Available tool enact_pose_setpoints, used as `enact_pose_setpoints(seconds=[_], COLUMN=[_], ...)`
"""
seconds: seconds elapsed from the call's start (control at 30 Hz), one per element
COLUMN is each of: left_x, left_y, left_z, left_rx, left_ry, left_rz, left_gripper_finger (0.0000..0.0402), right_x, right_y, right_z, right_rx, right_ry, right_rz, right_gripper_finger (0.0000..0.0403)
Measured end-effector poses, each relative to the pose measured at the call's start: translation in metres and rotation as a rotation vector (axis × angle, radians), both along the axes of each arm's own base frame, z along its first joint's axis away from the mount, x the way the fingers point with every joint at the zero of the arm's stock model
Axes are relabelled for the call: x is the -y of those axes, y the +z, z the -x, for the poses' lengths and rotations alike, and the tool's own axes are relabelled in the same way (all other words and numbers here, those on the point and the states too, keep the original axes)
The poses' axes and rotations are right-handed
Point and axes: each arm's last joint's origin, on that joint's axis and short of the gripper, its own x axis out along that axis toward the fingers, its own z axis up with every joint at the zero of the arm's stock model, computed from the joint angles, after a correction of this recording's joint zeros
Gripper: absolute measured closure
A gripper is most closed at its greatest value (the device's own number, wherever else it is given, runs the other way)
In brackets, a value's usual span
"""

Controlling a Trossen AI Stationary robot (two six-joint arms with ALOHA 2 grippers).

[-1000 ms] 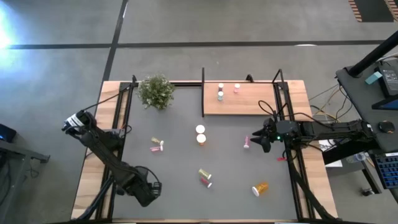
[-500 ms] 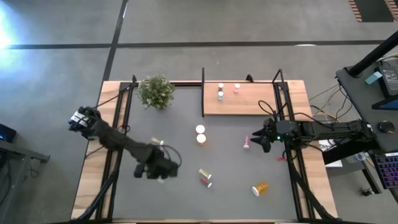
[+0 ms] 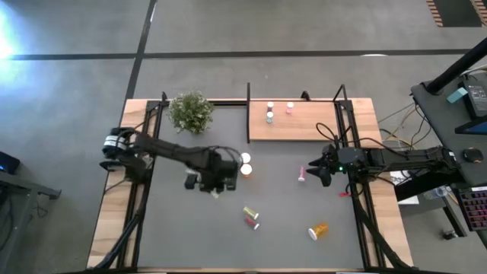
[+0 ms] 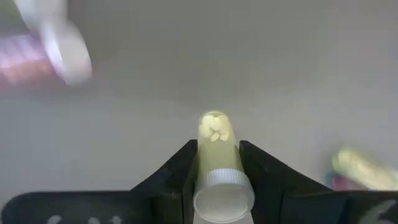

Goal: Pick and place medicine bottles onto shelf by color
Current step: Move the bottom left yellow pill bottle to the middle of the table

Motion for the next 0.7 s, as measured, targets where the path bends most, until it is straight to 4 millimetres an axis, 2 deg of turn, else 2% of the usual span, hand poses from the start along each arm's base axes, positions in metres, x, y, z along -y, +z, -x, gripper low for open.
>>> enact_pose_setpoints(seconds=[0.17,0.33,0.53,0.7], left_x=[-0.041,-0.071,-0.088,-0.099], left_y=[0.007,0.008,0.002,-0.001], left_z=[-0.017,-0.032,-0.045,-0.053], left_rx=[0.009,0.035,0.023,0.024], left_ry=[-0.143,-0.255,-0.375,-0.408], left_rz=[-0.055,-0.172,-0.211,-0.233], left_gripper_finger=[0.0318,0.0319,0.0319,0.0319], right_x=[0.000,0.000,0.000,0.000], right_y=[0.000,0.000,0.000,0.000], right_z=[0.000,0.000,0.000,0.000], right_rx=[0.001,0.001,0.001,0.001], right_ry=[0.000,0.000,0.000,0.000], right_rz=[0.000,0.000,0.000,0.000], right_gripper_finger=[0.0197,0.0197,0.0197,0.0197])
